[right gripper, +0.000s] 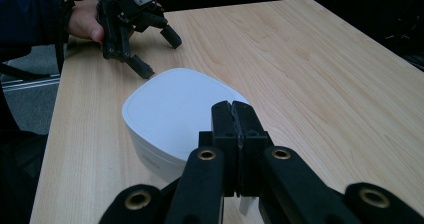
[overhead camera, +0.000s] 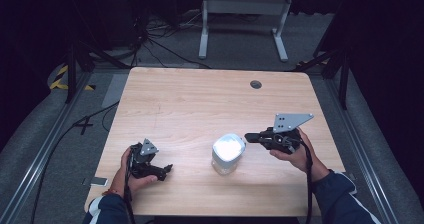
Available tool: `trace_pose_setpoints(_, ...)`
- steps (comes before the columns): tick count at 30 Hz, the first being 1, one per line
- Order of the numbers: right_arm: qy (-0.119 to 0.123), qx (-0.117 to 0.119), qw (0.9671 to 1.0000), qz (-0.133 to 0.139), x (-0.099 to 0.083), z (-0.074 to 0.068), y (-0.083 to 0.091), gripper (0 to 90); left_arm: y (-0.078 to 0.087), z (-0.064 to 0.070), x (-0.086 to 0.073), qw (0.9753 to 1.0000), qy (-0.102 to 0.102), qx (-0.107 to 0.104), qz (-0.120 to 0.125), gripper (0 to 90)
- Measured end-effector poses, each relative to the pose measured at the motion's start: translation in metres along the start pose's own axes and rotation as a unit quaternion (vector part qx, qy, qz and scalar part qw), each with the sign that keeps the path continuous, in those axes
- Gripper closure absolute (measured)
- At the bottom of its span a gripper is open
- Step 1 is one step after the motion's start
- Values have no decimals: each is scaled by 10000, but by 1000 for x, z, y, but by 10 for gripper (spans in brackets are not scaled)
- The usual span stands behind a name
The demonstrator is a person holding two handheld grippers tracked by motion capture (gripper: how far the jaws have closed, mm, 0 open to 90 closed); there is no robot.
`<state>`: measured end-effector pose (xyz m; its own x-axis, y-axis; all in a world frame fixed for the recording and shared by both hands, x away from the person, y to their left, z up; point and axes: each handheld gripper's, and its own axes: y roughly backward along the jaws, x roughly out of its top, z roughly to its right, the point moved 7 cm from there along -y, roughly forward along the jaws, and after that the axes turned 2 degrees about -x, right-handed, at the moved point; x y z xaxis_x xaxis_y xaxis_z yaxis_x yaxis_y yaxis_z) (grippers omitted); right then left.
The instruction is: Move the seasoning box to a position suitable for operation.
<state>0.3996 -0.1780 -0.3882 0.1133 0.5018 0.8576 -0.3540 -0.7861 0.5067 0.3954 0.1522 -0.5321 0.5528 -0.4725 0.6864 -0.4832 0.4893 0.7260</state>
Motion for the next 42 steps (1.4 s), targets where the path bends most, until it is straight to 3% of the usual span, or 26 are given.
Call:
trace_pose_setpoints(7, 81, 162, 9998, -67, 3, -3, -13, 900, -2, 2, 1, 9999, 101, 53, 56, 4)
trace_pose_setpoints(8, 91, 176, 9998, -79, 3, -3, -14, 900, -1, 1, 2, 9998, 76, 172, 26, 4)
trace_pose_setpoints(11, 111, 164, 9997, -132, 2, -2, -19, 900, 0, 5, 1, 9994, 266, 207, 16, 10)
trace_pose_setpoints(14, 180, 114, 9995, -220, 0, 0, -26, 900, 3, 9, 1, 9997, 119, 168, 103, 101)
trace_pose_setpoints(17, 164, 63, 9995, -280, -2, 3, -28, 900, 6, 14, 1, 9998, 138, 143, 38, 168)
trace_pose_setpoints(18, 165, 29, 9994, -301, -3, 5, -30, 900, 5, 15, 2, 9998, 105, 151, 107, 215)
trace_pose_setpoints(20, 96, 36, 9996, -258, -4, 8, -30, 900, 6, 22, 5, 9999, 36, 47, 131, 448)
trace_pose_setpoints(22, 84, 39, 9997, -241, -4, 10, -30, 900, 6, 28, 8, 9995, -278, 129, 66, 460)
trace_pose_setpoints(26, 76, 60, 9997, -208, -4, 9, -32, 900, 6, 46, 19, 9983, -521, -166, 204, 592)
trace_pose_setpoints(27, 75, 70, 9997, -205, -3, 8, -33, 900, 9, 52, 25, 9967, -673, -281, 346, 642)
trace_pose_setpoints(28, 89, 61, 9997, -207, -4, 8, -32, 900, 10, 56, 28, 9965, -662, -314, 394, 680)
trace_pose_setpoints(30, 56, 61, 9998, -183, -4, 9, -32, 900, 12, 65, 37, 9940, -864, -447, 502, 754)
trace_pose_setpoints(35, -7, -11, 9999, -172, -6, 13, -30, 900, 18, 87, 58, 9883, -1236, -601, 655, 867)
trace_pose_setpoints(37, -38, -19, 9999, -166, -7, 14, -30, 900, 18, 91, 62, 9884, -1216, -573, 711, 893)
trace_pose_setpoints(42, -17, -57, 9998, -184, -7, 14, -29, 900, 22, 106, 82, 9844, -1343, -682, 907, 896)
